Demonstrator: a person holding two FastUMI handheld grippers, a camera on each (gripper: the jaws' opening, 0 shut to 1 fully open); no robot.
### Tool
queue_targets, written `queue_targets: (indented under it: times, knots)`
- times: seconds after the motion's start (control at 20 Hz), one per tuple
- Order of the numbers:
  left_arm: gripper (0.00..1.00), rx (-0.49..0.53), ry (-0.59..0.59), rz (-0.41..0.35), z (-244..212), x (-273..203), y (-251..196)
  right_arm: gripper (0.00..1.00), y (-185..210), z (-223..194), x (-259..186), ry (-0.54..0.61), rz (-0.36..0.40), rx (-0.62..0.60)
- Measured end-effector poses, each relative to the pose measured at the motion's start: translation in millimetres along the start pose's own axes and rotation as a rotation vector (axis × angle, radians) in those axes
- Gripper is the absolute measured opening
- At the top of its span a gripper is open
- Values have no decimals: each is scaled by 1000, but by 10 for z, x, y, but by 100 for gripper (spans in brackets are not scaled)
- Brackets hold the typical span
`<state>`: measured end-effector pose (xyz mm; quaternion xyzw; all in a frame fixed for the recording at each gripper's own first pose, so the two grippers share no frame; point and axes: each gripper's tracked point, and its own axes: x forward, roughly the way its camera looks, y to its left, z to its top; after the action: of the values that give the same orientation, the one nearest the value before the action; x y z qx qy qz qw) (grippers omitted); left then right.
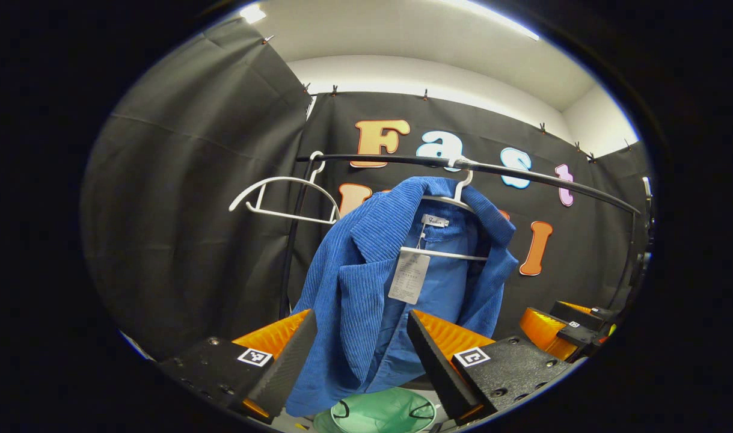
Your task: Grasp the clothes on the hanger with both hands and then place them into the laundry hamper below.
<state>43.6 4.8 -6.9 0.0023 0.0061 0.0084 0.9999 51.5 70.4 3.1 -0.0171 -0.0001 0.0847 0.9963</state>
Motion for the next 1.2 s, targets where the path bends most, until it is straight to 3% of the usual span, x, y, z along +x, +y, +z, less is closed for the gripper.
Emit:
queue_targets:
  times: [0.25,0.35,0.4,0.45,0.5,0.55,0.65,0.7,0.8,0.9,1.0,1.05,1.2]
  knots:
    - [92,12,11,0,-25,175,-39,98,117,58,335,-18,36,-9]
    - [98,14,29,8,-91,254,-41,98,97,41,468,-14,31,-3]
    - [92,14,37,13,-118,292,-38,98,106,26,535,-8,36,5]
    - [92,14,41,18,-137,320,-33,89,101,1,599,-1,38,13]
    - [92,16,47,25,-161,366,-25,89,98,-24,668,8,42,20]
    - [92,18,54,29,-180,405,-18,95,100,-54,739,18,47,25]
    - [92,23,58,39,-195,477,-8,84,83,-74,860,30,53,23]
    - [95,26,55,46,-189,508,2,73,84,-63,916,28,61,25]
    - [92,30,54,61,-193,565,26,70,108,-67,1058,33,80,28]
    - [95,35,56,66,-202,618,19,70,117,-66,1161,36,98,33]
    - [99,40,54,79,-208,663,31,50,111,-64,1271,39,111,42]
    - [94,41,54,84,-209,680,36,39,120,-70,1308,40,120,50]
    - [87,29,66,71,-252,714,-4,43,175,-104,1384,70,173,85]
